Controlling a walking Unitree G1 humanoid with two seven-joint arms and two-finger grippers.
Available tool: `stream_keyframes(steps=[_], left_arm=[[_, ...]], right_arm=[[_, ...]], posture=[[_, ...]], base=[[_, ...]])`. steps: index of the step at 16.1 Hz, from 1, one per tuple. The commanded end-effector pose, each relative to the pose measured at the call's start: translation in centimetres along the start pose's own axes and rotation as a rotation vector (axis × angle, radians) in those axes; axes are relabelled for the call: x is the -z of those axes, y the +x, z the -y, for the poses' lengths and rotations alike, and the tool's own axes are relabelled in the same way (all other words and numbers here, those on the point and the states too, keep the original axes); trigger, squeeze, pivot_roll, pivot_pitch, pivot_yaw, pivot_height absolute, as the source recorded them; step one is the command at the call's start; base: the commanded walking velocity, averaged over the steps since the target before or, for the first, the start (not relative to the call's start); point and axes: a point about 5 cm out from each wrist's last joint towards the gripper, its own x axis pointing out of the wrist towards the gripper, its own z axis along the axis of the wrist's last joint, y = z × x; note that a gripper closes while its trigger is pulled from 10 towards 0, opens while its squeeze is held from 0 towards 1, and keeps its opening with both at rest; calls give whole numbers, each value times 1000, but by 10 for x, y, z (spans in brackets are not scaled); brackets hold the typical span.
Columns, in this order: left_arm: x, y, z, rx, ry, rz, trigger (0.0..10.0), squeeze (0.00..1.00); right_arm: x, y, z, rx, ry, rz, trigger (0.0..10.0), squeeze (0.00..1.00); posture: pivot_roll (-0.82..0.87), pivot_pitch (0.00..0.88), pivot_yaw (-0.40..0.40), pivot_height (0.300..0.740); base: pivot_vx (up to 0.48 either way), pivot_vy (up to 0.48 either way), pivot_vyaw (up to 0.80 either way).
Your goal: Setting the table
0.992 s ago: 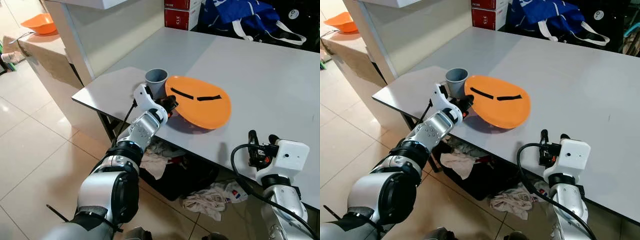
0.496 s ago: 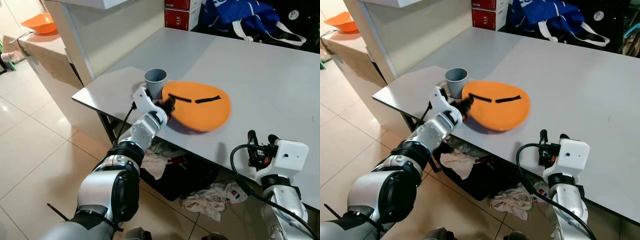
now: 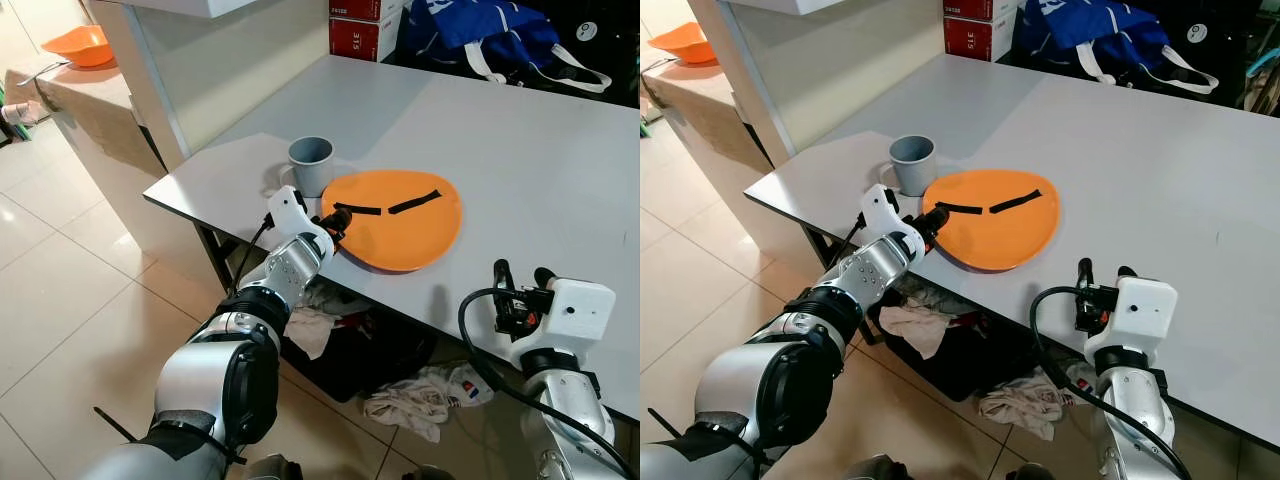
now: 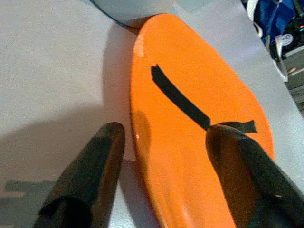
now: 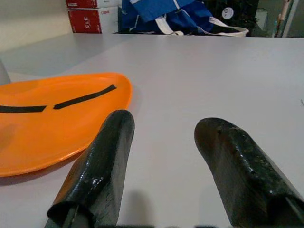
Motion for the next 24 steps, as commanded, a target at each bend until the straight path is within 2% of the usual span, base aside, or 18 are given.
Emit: stream_keyframes(steps=[1,5,9,11,14,15,17,19,20,24], left_arm=[[8,0,-4,-28,2,-20,10000,1000],[14,-1,-12,-65,8,-37,10000,1000],[7,-1,-10,-48,38,-14,10000,1000],[-1,-1,-7,-24,87,20,10000,0],[-17,-2,-3,0,263,113,10000,0],[-24,-3,-1,7,292,145,10000,0],[-27,-5,-5,-13,501,171,10000,0],[-28,-7,-7,11,575,201,10000,0],[-30,-9,-3,50,664,235,10000,0],[-30,-9,-3,50,664,235,10000,0]], right_arm=[[0,0,0,-8,-4,-10,10000,0],[-1,3,-2,-15,-6,-5,10000,0],[0,9,-5,-20,-2,5,10000,0],[-1,11,-5,-22,-4,11,10000,0],[-2,17,-6,-29,-6,24,10000,0],[-2,19,-7,-30,-6,28,10000,0],[-2,22,-9,-35,-3,33,10000,0],[-2,23,-10,-38,-2,38,10000,0],[-2,24,-10,-36,-2,42,10000,0],[-2,24,-10,-36,-2,42,10000,0]], posture=[[-163,0,71,707],[-157,0,72,707],[-147,0,75,707],[-140,0,72,707],[-126,0,66,707],[-121,0,64,707],[-109,0,63,707],[-103,0,66,707],[-103,0,66,707],[-103,0,66,707]], base=[[0,0,0],[0,0,0],[0,0,0],[0,0,0],[0,0,0],[0,0,0],[0,0,0],[0,0,0],[0,0,0],[0,0,0]])
